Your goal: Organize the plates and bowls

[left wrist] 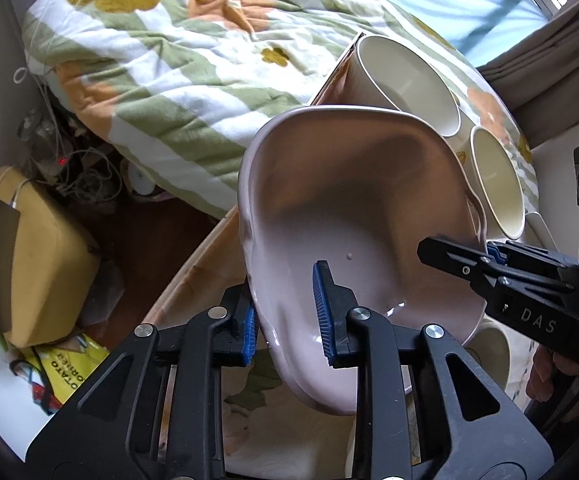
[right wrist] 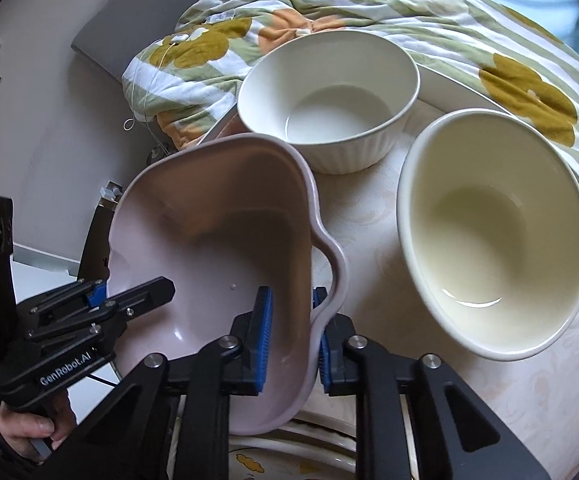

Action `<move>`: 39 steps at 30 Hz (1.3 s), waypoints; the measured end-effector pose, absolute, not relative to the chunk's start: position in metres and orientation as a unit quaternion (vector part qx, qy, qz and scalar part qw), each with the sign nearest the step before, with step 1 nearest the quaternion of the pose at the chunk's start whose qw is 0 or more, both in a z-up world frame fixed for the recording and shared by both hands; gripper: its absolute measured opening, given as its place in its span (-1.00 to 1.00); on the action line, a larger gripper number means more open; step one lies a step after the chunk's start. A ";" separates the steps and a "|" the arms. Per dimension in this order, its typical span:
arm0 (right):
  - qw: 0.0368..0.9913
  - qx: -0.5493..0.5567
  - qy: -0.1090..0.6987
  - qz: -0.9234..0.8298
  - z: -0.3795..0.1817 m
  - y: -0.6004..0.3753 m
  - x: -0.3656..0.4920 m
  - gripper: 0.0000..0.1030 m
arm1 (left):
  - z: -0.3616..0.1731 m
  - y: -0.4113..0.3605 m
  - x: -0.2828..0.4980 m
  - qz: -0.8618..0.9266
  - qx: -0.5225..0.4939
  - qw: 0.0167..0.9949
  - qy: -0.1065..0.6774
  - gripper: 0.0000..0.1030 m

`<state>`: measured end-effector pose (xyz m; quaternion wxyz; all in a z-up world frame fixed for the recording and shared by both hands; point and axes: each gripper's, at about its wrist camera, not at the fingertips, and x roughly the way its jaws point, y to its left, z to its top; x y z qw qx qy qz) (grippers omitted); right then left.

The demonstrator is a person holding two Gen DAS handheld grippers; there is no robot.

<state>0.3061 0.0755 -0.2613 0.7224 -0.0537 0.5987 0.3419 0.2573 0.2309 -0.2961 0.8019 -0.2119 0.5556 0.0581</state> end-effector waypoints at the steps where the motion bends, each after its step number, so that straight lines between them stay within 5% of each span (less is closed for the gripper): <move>1: 0.724 -0.054 0.597 0.343 -0.260 0.075 0.304 -0.65 | -0.294 0.230 0.256 0.058 -0.208 0.804 0.554 -0.57; 12: 0.762 -0.009 0.544 0.353 -0.206 0.040 0.272 -0.64 | -0.215 0.194 0.232 0.052 -0.146 0.849 0.505 -0.57; 22: 0.812 0.039 0.506 0.288 -0.150 -0.089 0.207 -0.64 | -0.160 0.061 0.198 -0.029 -0.092 0.868 0.488 -0.57; 39: 0.842 0.122 0.514 0.109 -0.185 -0.301 0.128 -0.65 | -0.217 -0.154 0.182 -0.194 -0.050 0.821 0.534 -0.57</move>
